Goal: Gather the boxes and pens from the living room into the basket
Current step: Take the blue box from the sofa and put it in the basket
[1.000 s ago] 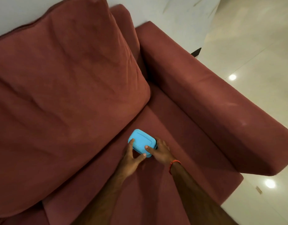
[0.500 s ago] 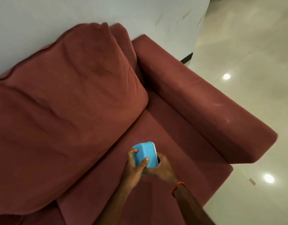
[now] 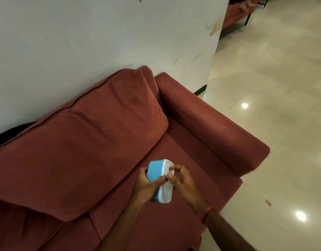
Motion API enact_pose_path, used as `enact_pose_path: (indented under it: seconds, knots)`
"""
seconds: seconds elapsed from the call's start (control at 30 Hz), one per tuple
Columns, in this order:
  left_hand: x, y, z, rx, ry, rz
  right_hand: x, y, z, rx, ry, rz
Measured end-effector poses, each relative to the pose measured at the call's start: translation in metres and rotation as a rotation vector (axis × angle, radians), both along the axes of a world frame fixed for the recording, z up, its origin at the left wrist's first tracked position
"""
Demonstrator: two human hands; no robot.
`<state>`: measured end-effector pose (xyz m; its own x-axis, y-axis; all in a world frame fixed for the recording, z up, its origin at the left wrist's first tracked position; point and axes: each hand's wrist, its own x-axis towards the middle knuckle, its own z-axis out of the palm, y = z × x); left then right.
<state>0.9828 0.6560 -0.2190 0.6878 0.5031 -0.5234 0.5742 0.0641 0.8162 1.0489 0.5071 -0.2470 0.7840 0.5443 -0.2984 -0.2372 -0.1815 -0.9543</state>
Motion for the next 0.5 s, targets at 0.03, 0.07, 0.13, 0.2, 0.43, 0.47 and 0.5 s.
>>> enact_pose_path:
  seconds: [0.03,0.07,0.13,0.2,0.43,0.47,0.5]
  knots:
    - [-0.008,0.0,0.005,0.025,-0.018,-0.014,-0.006,-0.001,0.006,-0.002,0.012,-0.037]
    - [-0.015,-0.001,0.01,0.071,-0.042,-0.02,-0.01,-0.003,0.01,0.005,0.022,-0.06]
    - [-0.026,-0.003,0.018,0.176,-0.063,-0.067,-0.019,-0.01,0.015,-0.007,0.023,-0.06]
    - [-0.036,-0.005,0.019,0.248,-0.062,-0.144,-0.028,-0.019,0.021,-0.034,0.005,-0.031]
    - [-0.051,-0.008,0.029,0.474,-0.023,-0.442,-0.046,-0.051,0.034,-0.083,-0.096,-0.093]
    - [-0.051,-0.011,0.03,0.475,-0.029,-0.483,-0.049,-0.057,0.036,-0.088,-0.111,-0.102]
    - [-0.05,-0.011,0.03,0.464,-0.036,-0.5,-0.049,-0.059,0.038,-0.098,-0.121,-0.097]
